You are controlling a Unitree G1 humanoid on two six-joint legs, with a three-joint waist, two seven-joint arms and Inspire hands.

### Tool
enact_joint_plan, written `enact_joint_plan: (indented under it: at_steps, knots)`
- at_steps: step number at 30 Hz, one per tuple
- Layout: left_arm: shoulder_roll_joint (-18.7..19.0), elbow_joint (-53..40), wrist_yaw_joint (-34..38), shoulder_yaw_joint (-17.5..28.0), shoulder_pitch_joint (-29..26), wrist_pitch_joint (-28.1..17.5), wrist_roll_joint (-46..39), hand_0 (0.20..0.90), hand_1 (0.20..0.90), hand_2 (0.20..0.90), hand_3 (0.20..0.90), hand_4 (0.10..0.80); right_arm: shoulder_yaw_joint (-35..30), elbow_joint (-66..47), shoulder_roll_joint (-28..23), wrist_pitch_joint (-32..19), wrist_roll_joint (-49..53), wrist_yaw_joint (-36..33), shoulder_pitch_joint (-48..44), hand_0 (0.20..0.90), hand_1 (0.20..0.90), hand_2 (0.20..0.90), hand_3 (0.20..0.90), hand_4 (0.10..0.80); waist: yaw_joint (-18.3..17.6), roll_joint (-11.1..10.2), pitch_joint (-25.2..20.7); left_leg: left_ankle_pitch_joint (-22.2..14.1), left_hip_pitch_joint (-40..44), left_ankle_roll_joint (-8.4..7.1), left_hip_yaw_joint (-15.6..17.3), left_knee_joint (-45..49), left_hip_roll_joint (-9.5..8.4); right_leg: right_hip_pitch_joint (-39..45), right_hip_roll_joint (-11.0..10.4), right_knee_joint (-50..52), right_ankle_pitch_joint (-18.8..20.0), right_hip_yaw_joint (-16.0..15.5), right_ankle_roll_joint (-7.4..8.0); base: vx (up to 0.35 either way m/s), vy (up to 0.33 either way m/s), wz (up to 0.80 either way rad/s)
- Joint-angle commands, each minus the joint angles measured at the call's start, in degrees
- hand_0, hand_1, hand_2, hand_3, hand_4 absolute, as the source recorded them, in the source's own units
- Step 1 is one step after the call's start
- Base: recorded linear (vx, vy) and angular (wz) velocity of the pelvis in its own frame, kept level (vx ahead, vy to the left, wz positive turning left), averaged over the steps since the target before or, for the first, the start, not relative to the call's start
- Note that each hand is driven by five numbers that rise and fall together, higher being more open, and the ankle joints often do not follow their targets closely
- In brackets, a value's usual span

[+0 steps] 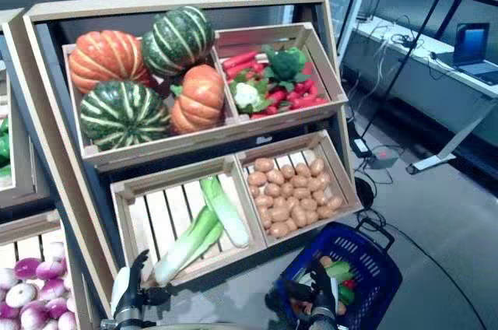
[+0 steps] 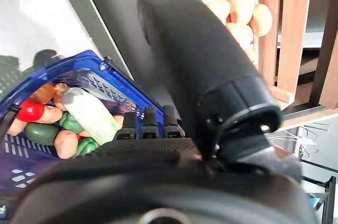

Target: Put vegetables into the basket

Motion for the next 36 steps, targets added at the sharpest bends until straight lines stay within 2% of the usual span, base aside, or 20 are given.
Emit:
enact_joint_plan:
  at_steps: [1,8,13,19,23,29,31,35,36]
  knots:
    - [-0.6,1.3,2.6,1.0,-6.6,-3.5,0.9,0.9,0.9,0.9,0.9,0.8,-2.9,-0.9,-0.8,-3.6,2.6,1.4,-6.8,0.9,0.9,0.9,0.9,0.8,1.3,1.6,2.9,-8.4,4.7,0.75,-2.3,0.5,-1.54,-3.1,1.4,-2.0,7.8,-1.8,-3.22,0.0,0.0,0.0]
    - [-0.6,0.5,1.2,1.1,-6.5,-5.0,-0.2,0.9,0.9,0.9,0.9,0.8,-3.0,-1.0,-0.9,-3.3,2.6,1.5,-6.9,0.9,0.9,0.9,0.9,0.8,1.4,1.5,3.1,-8.4,4.6,0.72,-2.4,0.5,-1.56,-3.1,1.3,-2.0,7.9,-1.8,-3.17,0.0,0.0,0.0]
    - [0.2,-1.7,6.0,1.6,-6.8,-7.5,2.0,0.9,0.9,0.9,0.9,0.8,-2.8,-1.7,-1.2,-2.5,2.5,1.4,-6.8,0.9,0.9,0.9,0.9,0.8,1.4,1.6,3.2,-8.5,4.6,0.67,-2.6,0.5,-1.63,-3.2,1.4,-2.0,7.9,-1.8,-3.18,0.0,0.0,0.0]
    - [1.3,-6.2,8.2,2.2,-7.7,-10.0,5.1,0.9,0.9,0.9,0.9,0.8,-2.8,-2.8,-1.7,-1.4,2.6,1.1,-6.5,0.9,0.9,0.9,0.9,0.8,1.5,1.7,3.7,-8.3,4.5,0.55,-2.6,0.5,-1.62,-3.2,1.3,-2.0,8.0,-1.8,-3.3,0.0,0.0,0.0]
    - [2.2,-8.2,8.5,3.3,-8.2,-10.7,4.2,0.9,0.9,0.9,0.9,0.8,-2.8,-3.5,-2.0,-1.1,2.5,1.1,-6.4,0.9,0.9,0.9,0.9,0.8,1.3,1.9,3.7,-8.4,4.5,0.58,-2.8,0.5,-1.75,-3.2,1.4,-2.0,7.9,-1.7,-3.41,0.007,0.008,0.0]
    - [3.4,-10.3,6.6,5.9,-8.2,-12.1,2.2,0.9,0.9,0.9,0.9,0.8,-3.7,-4.3,-2.6,-0.4,1.7,1.4,-5.4,0.9,0.9,0.9,0.9,0.8,0.7,2.2,3.4,-8.4,4.9,0.5,-2.2,0.5,-1.72,-3.0,1.3,-2.0,7.9,-1.5,-3.43,0.028,0.017,-0.01]
    - [3.9,-11.2,4.0,6.7,-8.4,-12.0,0.9,0.9,0.9,0.9,0.9,0.8,-3.8,-4.6,-2.8,-0.1,1.1,1.6,-4.8,0.9,0.9,0.9,0.9,0.8,0.3,2.3,3.2,-8.3,5.3,0.52,-1.5,0.5,-1.6,-2.9,1.3,-2.0,7.8,-1.3,-3.45,0.058,0.034,-0.02]
    - [4.7,-12.0,0.0,7.5,-8.9,-10.4,-1.1,0.9,0.9,0.9,0.9,0.8,-4.2,-5.3,-3.5,0.6,0.3,2.0,-4.6,0.9,0.9,0.9,0.9,0.8,-0.2,2.4,3.4,-8.4,5.3,0.56,-0.6,1.7,-1.32,-3.2,1.2,-0.8,7.2,-1.1,-3.72,0.01,0.033,-0.05]
    - [5.1,-12.0,-1.1,7.5,-9.7,-9.5,-2.1,0.9,0.9,0.9,0.9,0.8,-4.2,-5.8,-4.0,1.0,0.2,2.1,-5.1,0.9,0.9,0.9,0.9,0.8,-0.4,2.5,4.2,-8.9,4.2,0.57,-0.3,4.3,-0.9,-4.4,1.1,2.0,6.0,-1.2,-4.2,-0.085,0.041,-0.17]
